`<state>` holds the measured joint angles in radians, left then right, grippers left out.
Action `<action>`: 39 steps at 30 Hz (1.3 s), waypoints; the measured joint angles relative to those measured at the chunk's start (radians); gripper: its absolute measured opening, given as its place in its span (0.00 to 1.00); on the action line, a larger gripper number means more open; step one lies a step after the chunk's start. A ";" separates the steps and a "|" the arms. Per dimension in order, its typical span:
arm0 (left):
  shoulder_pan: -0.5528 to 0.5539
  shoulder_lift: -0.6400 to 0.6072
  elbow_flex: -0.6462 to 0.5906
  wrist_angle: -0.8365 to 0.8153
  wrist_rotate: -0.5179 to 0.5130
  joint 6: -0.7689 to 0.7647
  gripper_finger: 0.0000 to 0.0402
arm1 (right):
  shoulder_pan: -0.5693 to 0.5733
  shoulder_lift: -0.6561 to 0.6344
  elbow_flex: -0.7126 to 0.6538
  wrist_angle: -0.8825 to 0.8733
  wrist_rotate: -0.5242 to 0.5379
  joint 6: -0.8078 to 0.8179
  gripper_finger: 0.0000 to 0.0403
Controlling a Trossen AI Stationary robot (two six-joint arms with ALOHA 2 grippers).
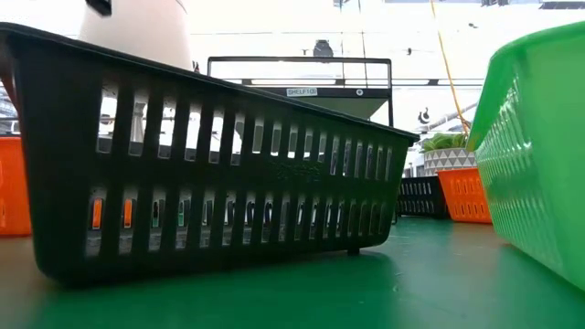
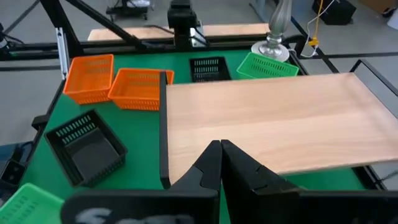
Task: Stack baskets on shelf by color
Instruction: Put the top right black bin on the shelf
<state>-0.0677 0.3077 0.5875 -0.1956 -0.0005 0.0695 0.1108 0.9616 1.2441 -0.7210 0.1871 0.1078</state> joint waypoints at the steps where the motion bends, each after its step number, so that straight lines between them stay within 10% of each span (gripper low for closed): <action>1: 0.000 0.034 0.041 -0.031 0.000 0.000 0.09 | 0.000 0.003 -0.008 0.016 0.000 0.000 0.00; 13: -0.062 0.439 0.484 -0.457 0.001 -0.004 0.09 | 0.000 0.009 -0.140 0.119 0.001 0.004 0.00; 25: -0.128 0.665 0.452 -0.427 -0.122 -0.021 0.09 | -0.050 0.033 -0.277 0.104 0.053 0.004 0.00; 39: -0.131 0.773 0.450 -0.320 -0.141 0.043 0.09 | -0.409 0.251 -0.280 0.000 -0.103 -0.322 0.04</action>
<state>-0.1986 1.0809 1.0374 -0.5153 -0.1417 0.1121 -0.2982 1.2125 0.9638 -0.7210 0.0840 -0.2144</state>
